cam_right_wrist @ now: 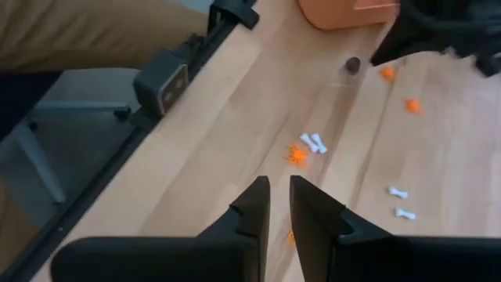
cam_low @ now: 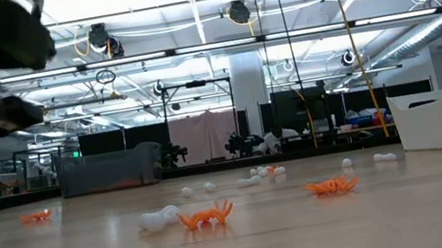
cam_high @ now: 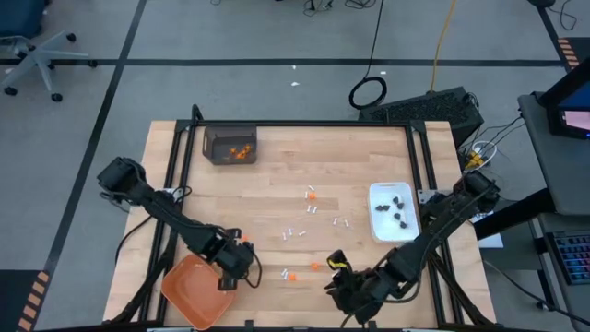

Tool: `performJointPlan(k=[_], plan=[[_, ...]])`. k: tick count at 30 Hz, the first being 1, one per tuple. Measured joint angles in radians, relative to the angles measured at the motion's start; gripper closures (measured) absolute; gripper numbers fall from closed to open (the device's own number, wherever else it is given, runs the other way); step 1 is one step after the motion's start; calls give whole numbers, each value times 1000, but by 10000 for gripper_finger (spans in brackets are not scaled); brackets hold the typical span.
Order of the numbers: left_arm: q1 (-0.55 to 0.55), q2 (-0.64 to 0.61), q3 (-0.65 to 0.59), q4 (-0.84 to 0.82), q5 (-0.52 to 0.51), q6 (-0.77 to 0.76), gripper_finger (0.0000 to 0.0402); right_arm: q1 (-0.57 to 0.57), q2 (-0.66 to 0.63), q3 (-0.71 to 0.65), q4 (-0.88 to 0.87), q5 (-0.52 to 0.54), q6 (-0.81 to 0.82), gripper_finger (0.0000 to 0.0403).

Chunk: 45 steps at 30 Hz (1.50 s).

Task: Sort Halloween decoration
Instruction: Put the black skull toy into the orange bin

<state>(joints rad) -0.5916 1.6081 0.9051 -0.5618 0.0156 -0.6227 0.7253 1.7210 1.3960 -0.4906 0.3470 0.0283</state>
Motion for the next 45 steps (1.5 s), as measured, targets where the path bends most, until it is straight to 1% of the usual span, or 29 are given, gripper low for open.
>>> performJointPlan(k=[3, 12, 16, 18, 21, 22, 24, 27, 29, 32, 35, 42, 45], plan=[[10, 29, 0, 2, 35, 0, 396, 5, 1, 0, -2, 22, -4, 363], [10, 53, 0, 32, 67, 1, 396, 2, 1, 0, -1, 21, 4, 363], [10, 53, 0, 120, 41, 37, 396, 2, 1, 0, 4, 20, 2, 363], [10, 54, 0, 186, 9, 73, 396, 2, 1, 0, 8, 20, 2, 363], [17, 53, 0, 251, -1, 130, 396, 1, 1, 0, 14, 20, 2, 363], [18, 50, 4, 240, -3, 133, 396, 1, 1, 0, 17, 19, 2, 363], [19, 42, 32, 160, -8, 132, 396, 1, 3, 0, 25, 19, 1, 363], [-2, 32, 117, -7, -27, 132, 396, -4, 18, 0, 46, 18, -21, 363], [-28, 33, 165, -71, -16, 133, 398, -7, 30, 0, 55, 17, -37, 363], [-55, 47, 206, -69, 11, 160, 400, -12, 42, 0, 57, 16, -49, 363], [-65, 86, 211, -72, 20, 190, 401, -18, 42, 0, 57, 14, -43, 363], [-5, 198, 210, -65, 107, 260, 401, -17, 42, 0, 60, 14, -43, 363], [19, 232, 210, -50, 171, 275, 401, -17, 42, 0, 60, 14, -43, 363]])
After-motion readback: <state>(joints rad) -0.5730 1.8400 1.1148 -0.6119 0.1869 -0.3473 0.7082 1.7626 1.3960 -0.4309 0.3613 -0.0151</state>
